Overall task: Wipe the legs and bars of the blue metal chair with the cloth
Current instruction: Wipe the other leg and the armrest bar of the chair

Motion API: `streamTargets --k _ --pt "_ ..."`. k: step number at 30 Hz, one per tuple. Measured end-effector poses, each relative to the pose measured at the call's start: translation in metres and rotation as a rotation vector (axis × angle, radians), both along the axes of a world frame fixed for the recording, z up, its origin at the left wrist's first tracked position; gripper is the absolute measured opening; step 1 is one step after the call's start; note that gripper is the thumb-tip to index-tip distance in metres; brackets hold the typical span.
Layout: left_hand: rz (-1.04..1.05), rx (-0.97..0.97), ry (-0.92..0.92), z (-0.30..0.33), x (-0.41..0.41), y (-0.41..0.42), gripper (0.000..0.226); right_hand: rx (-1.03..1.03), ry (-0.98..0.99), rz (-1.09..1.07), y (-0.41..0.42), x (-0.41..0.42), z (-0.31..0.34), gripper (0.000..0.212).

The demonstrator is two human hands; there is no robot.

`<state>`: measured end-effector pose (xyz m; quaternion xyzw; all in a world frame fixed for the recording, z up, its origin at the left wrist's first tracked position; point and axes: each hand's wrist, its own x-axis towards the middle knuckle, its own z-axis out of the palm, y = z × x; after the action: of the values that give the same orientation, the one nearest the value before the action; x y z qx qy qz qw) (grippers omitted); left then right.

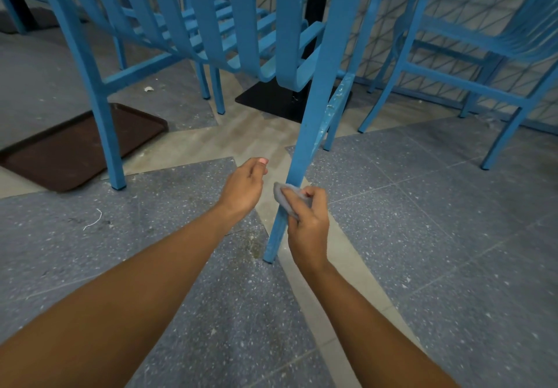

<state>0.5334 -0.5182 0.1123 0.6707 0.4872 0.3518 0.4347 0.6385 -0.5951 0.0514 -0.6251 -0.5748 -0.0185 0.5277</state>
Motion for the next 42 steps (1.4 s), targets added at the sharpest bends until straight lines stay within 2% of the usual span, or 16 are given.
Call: streamTargets --k 1,2,3,6,12,17,18,19,21,23,26,34,38,39,41,42 --pt "0.003 -0.003 -0.004 0.001 0.0 0.0 0.037 -0.037 -0.047 0.025 0.003 0.003 0.003 0.026" --pt "0.008 -0.004 -0.009 0.002 -0.001 0.0 0.037 -0.109 -0.011 0.046 0.005 0.004 0.01 0.019" --pt "0.011 -0.005 -0.013 0.003 0.0 0.0 0.037 -0.18 -0.015 0.028 0.007 0.003 0.016 0.007" --pt "0.015 -0.01 -0.012 0.005 -0.001 0.001 0.037 -0.281 -0.19 -0.037 0.011 0.007 0.022 0.026" --pt "0.018 -0.013 -0.026 0.002 -0.004 0.001 0.037 -0.289 -0.418 -0.049 0.01 0.009 0.013 0.027" --pt "0.015 -0.003 0.006 0.0 -0.009 0.001 0.04 -0.363 -0.46 0.009 0.008 0.005 0.004 0.024" --pt "0.016 0.0 0.009 0.0 -0.01 0.001 0.041 -0.368 -0.438 0.034 0.007 0.005 0.003 0.027" --pt "0.018 0.005 0.014 -0.001 -0.01 0.002 0.04 -0.397 -0.327 0.077 0.005 0.004 0.001 0.032" --pt "0.018 0.011 0.029 -0.002 -0.011 0.002 0.04 -0.517 -0.333 0.071 0.006 0.003 -0.003 0.044" --pt "0.015 0.01 0.039 -0.004 -0.011 0.003 0.041 -0.591 -0.362 0.075 0.007 0.005 -0.007 0.05" --pt "0.012 -0.001 0.037 -0.006 -0.011 0.002 0.04 -0.585 -0.481 0.088 0.007 0.006 -0.011 0.054" --pt "0.01 -0.006 0.045 -0.007 -0.012 -0.001 0.04 -0.635 -0.514 0.077 -0.001 0.01 -0.02 0.028" --pt "-0.003 -0.01 0.045 -0.01 -0.014 -0.002 0.04 -0.657 -0.425 0.042 -0.013 0.021 -0.03 0.04" --pt "-0.004 -0.012 0.044 -0.01 -0.014 -0.002 0.04 -0.655 -0.364 0.033 -0.016 0.025 -0.034 0.034" --pt "-0.005 -0.021 0.04 -0.012 -0.013 -0.002 0.04 -0.667 -0.026 -0.001 -0.023 0.029 -0.032 0.007" --pt "-0.007 -0.025 0.039 -0.013 -0.012 -0.003 0.04 -0.646 0.246 -0.023 -0.025 0.029 -0.027 0.007"
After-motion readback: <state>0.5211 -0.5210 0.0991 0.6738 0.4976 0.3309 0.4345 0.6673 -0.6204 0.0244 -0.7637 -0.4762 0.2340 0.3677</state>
